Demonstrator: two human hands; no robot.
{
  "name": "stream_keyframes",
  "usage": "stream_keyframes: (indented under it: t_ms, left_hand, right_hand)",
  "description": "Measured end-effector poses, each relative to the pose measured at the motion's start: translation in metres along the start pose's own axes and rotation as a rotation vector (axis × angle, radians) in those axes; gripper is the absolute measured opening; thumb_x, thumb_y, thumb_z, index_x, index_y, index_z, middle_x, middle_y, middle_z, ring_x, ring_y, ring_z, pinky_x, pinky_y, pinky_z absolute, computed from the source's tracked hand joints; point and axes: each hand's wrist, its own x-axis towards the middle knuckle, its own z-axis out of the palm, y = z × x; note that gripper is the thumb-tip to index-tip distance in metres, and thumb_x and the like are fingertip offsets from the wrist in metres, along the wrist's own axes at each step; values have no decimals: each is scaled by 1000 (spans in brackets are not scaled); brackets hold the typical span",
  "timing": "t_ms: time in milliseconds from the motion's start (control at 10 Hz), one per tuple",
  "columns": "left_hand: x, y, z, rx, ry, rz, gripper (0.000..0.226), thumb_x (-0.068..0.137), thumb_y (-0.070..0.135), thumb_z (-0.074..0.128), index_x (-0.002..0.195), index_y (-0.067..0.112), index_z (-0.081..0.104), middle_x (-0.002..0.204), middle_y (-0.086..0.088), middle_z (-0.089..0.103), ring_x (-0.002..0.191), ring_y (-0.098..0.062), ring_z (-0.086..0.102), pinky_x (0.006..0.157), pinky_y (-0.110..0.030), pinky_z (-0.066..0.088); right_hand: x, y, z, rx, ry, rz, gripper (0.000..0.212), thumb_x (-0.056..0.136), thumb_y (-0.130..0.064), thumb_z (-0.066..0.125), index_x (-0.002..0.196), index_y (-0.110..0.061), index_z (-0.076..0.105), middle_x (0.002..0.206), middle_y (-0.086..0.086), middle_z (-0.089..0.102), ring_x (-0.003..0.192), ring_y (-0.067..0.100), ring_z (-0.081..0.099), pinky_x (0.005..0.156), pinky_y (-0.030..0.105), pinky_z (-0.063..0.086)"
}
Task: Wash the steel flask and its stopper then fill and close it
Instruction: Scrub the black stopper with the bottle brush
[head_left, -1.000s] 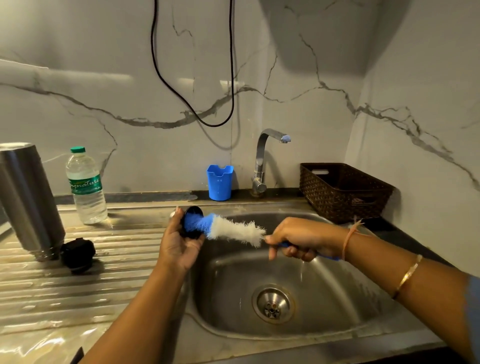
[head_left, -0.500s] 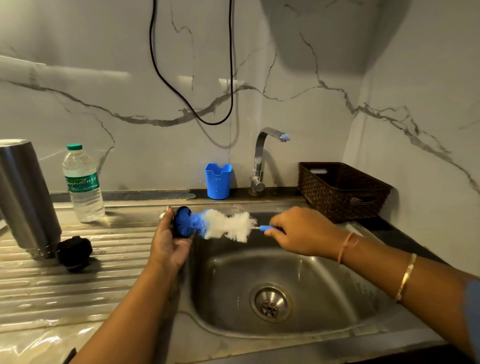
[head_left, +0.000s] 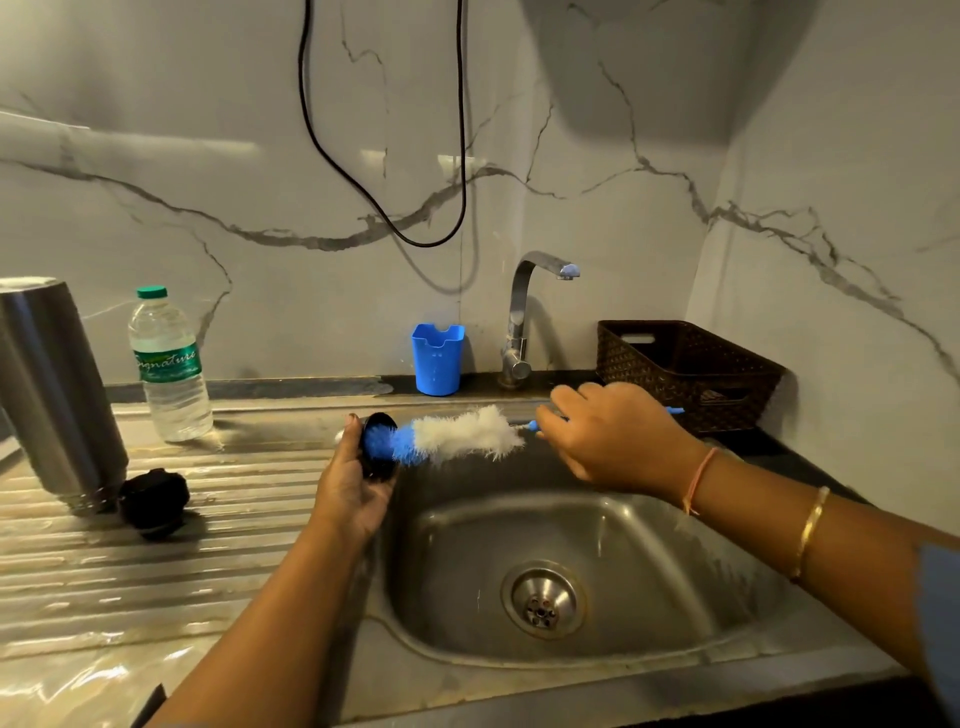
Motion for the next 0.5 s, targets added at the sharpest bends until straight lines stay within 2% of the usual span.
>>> stream_keyframes:
  t_ms: [100,200,300,400,500]
  left_hand:
    - [-1,3,0,6,-64,0,41,88,33,60,119,6,56,119,-17,62,100,-25,64,74,-37,59]
    - [-1,5,1,16,-92,5,45,88,34,59,123,6,56,120,-17,63,103,-26,64,85,-42,56]
    - [-1,4,2,-28,-64,4,57,83,36,63,129,4,52,123,-19,61,109,-30,62,90,-44,52]
    - [-3,3,2,2,-39,3,55,84,36,63,127,3,52,122,-19,62,106,-30,63,79,-42,58]
    - [-4,3,1,94,-55,52,51,89,30,60,131,4,46,124,-20,58,102,-29,64,66,-39,60]
  right_hand:
    - [6,0,-17,693,-327,256,23,93,-34,53,78,-21,64,62,-4,55,48,10,46,45,22,30]
    - [8,0,-14,1283,-596,542,30,94,-35,52,80,-15,69,54,-3,49,42,9,38,41,22,31]
    - [-2,0,3,408,-178,198,30,94,-35,45,87,-14,66,71,2,60,53,15,49,47,27,35]
    - [-7,0,11,-106,70,-60,13,81,-18,55,82,-10,64,62,4,54,43,16,44,38,24,25]
    - [-3,6,3,421,-229,136,14,90,-25,54,83,-18,64,64,-1,56,48,11,43,43,20,26]
